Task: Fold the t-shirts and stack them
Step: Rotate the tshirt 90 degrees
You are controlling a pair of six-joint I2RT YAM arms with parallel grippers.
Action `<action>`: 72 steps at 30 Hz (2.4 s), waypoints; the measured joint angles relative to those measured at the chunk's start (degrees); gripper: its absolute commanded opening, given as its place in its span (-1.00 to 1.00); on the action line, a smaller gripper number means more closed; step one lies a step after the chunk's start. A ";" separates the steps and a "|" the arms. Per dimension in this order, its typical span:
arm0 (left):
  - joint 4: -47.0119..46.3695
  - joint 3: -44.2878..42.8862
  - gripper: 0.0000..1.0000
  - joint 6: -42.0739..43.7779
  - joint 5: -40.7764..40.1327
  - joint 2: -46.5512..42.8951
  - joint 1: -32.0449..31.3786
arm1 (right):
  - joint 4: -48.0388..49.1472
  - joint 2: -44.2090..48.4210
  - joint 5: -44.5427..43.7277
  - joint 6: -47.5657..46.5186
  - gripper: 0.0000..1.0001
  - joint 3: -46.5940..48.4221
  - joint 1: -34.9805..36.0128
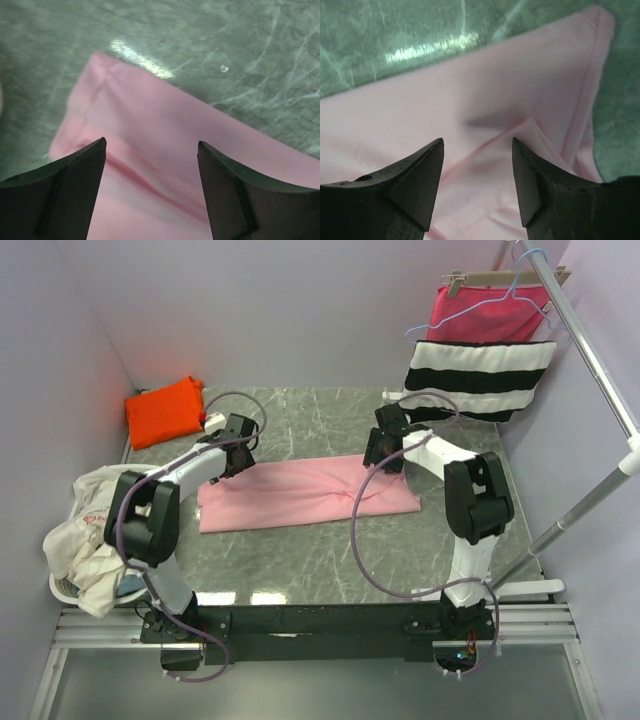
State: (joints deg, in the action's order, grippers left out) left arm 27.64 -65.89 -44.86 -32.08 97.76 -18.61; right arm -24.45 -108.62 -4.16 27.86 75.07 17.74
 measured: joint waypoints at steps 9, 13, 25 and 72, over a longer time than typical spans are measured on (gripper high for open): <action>-1.60 3.21 0.49 1.66 7.30 5.14 -0.15 | -8.11 -10.32 0.37 1.01 0.25 12.92 0.00; -3.52 8.90 0.50 0.81 10.08 0.92 -0.96 | -11.41 -14.69 0.83 0.33 0.25 19.19 0.00; -3.21 17.79 0.48 -2.93 14.99 -7.82 -15.91 | -23.65 -35.21 8.81 -6.95 0.27 54.99 1.20; -13.16 -54.71 0.57 26.38 61.86 46.23 -17.25 | -0.15 33.20 11.63 -0.02 0.37 -25.03 13.70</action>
State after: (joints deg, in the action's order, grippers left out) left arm 14.48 -120.60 -18.48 29.78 143.98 -35.86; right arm -24.60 -75.42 7.46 27.83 50.04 31.44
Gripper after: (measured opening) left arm 0.783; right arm 0.688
